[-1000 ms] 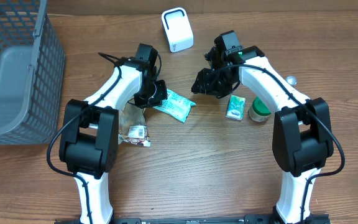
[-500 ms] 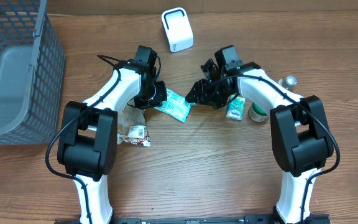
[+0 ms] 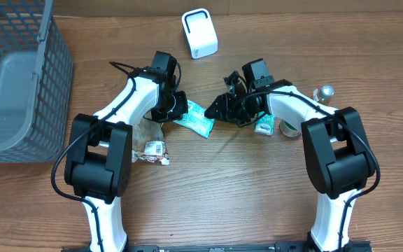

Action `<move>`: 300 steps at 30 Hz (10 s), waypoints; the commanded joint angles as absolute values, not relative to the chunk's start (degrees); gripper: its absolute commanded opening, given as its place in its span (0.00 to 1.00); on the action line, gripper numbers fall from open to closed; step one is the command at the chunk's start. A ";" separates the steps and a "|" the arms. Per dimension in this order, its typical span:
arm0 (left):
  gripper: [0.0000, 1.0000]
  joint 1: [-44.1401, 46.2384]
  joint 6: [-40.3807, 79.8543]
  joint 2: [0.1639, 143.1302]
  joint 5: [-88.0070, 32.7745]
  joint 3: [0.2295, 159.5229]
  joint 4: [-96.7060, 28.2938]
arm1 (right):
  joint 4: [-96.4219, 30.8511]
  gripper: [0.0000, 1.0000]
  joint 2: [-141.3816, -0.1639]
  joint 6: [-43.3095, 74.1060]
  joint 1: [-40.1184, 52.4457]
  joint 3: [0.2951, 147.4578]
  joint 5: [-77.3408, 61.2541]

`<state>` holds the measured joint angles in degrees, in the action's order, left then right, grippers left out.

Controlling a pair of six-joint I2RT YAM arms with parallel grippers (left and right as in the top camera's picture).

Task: Scan the item barcode

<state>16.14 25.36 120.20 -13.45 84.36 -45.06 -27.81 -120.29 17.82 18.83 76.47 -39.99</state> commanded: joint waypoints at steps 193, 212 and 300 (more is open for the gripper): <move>0.99 0.36 16.69 121.78 3.01 116.25 -66.17 | -10.04 0.06 -124.62 -58.35 28.34 108.33 29.93; 1.00 0.36 16.69 121.78 3.01 116.25 -66.17 | 5.06 0.06 -136.46 -67.81 30.52 108.33 38.52; 1.00 0.36 16.69 121.78 3.01 116.25 -66.17 | -70.28 0.04 -115.55 21.58 26.48 102.56 9.76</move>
<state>0.12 17.76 122.04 2.42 115.50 -66.22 -71.22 -115.15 13.63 27.44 103.98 3.97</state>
